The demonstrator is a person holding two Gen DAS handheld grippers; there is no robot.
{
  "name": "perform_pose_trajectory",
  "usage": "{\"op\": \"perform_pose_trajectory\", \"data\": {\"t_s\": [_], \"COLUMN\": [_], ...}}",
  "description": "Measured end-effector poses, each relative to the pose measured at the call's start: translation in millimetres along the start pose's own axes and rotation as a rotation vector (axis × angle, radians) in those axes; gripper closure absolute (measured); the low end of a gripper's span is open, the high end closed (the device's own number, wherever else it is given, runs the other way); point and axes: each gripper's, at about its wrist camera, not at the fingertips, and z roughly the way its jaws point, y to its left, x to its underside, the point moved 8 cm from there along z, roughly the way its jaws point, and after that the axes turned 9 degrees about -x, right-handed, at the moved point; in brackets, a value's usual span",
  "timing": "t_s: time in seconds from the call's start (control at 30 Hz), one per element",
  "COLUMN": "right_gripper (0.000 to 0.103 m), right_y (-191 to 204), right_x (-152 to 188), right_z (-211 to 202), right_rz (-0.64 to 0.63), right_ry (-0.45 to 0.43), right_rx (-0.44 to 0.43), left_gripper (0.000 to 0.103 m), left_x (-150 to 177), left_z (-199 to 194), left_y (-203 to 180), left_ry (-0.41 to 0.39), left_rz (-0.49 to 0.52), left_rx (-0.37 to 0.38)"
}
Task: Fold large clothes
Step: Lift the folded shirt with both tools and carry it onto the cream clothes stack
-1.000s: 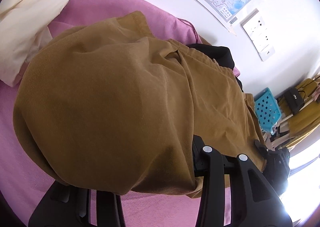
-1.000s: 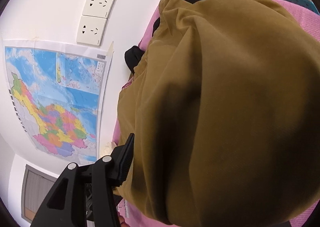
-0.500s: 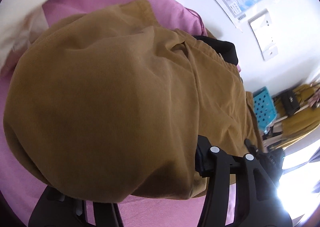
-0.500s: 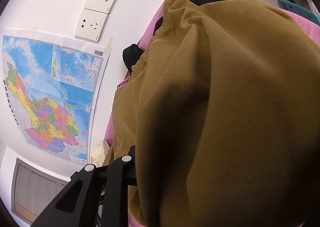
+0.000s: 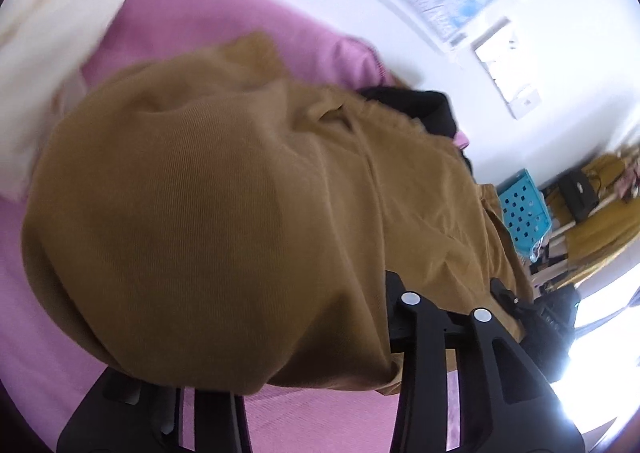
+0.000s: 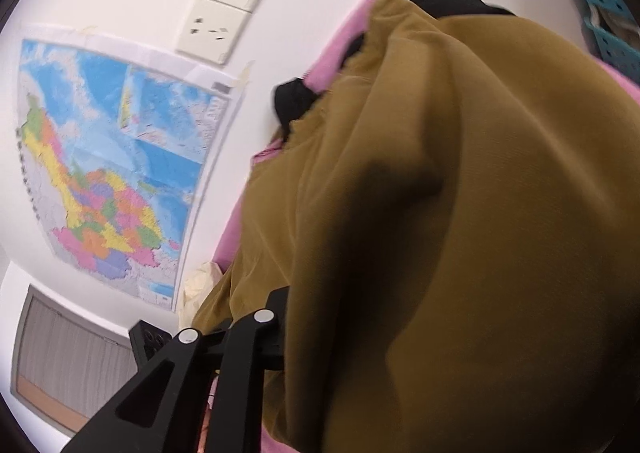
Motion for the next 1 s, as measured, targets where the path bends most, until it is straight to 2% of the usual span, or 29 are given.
{"op": "perform_pose_trajectory", "data": {"t_s": [0.1, 0.27, 0.4, 0.53, 0.67, 0.73, 0.83, 0.9, 1.0], "right_gripper": [0.088, 0.090, 0.090, 0.090, 0.090, 0.090, 0.090, 0.090, 0.090], "right_y": [22, 80, 152, 232, 309, 343, 390, 413, 442], "right_x": [-4, -18, -30, -35, -28, -20, 0, 16, 57], "right_z": [-5, -12, -14, 1, 43, 73, 129, 171, 239], "right_rz": [-0.039, -0.149, -0.268, -0.390, -0.486, -0.516, -0.540, -0.543, -0.594], "right_ry": [-0.005, -0.021, -0.041, -0.052, -0.031, -0.002, 0.064, 0.104, 0.173], "right_rx": [-0.028, -0.073, -0.149, -0.244, -0.355, -0.412, -0.502, -0.541, -0.578], "left_gripper": [0.069, 0.071, 0.073, 0.073, 0.073, 0.073, 0.073, 0.073, 0.073], "left_x": [-13, -51, -90, -131, -169, -189, -208, -221, -232], "left_z": [-20, -61, -116, -183, -257, -293, -333, -359, -387], "left_y": [-12, -33, -50, -48, -14, 16, 58, 106, 178], "left_ry": [-0.035, -0.093, -0.195, -0.326, -0.466, -0.539, -0.636, -0.677, -0.749], "left_rz": [0.036, 0.095, 0.163, 0.190, 0.166, 0.146, 0.180, 0.145, 0.083], "left_rx": [0.020, 0.045, 0.041, 0.039, 0.014, -0.026, -0.088, -0.122, -0.199]}}
